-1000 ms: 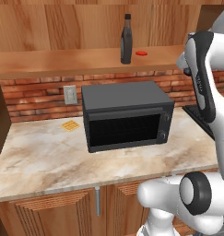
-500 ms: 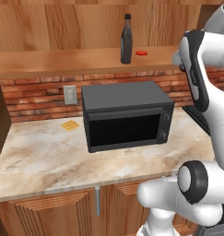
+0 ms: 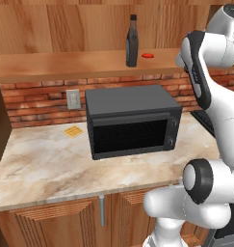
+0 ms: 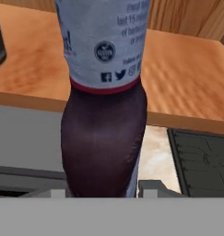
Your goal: Pick the syrup bottle and condiment bottle from the counter and place them in the cabinet.
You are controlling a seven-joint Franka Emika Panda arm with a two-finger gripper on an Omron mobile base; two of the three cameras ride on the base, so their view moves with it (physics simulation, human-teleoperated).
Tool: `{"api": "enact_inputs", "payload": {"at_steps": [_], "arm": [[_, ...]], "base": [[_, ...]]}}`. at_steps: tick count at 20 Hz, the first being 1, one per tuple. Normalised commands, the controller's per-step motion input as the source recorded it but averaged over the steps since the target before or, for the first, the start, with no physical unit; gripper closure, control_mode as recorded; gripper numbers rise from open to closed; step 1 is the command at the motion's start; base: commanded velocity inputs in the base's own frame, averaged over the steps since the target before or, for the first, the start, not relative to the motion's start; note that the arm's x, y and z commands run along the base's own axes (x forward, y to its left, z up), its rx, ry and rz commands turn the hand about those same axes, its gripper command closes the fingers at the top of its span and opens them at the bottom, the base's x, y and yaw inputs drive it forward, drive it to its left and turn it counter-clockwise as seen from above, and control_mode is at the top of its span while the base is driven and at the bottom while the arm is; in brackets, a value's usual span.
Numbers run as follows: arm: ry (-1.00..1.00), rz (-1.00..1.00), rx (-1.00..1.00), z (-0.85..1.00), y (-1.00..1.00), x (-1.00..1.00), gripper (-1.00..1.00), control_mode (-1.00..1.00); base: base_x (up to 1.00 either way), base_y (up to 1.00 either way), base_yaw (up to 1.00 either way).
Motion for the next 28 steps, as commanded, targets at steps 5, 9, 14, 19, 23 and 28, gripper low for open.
{"api": "enact_inputs", "payload": {"at_steps": [5,9,14,19,23,28], "arm": [[0.00,-0.02,0.01,-0.07,0.00,0.18,1.00,-1.00],[0.00,-0.03,0.02,0.00,-0.05,0.26,1.00,-1.00],[0.00,-0.04,0.03,0.00,-0.12,0.27,1.00,-1.00],[0.00,-0.04,0.03,0.00,-0.14,0.38,1.00,-1.00],[0.00,-0.02,0.03,-0.01,-0.13,0.41,1.00,-1.00],[0.00,-0.02,0.03,-0.03,-0.13,0.41,1.00,-1.00]], "base": [[0.00,0.00,0.00],[0.00,0.00,0.00],[0.00,0.00,0.00],[0.00,0.00,0.00],[0.00,0.00,0.00],[0.00,0.00,0.00]]}}
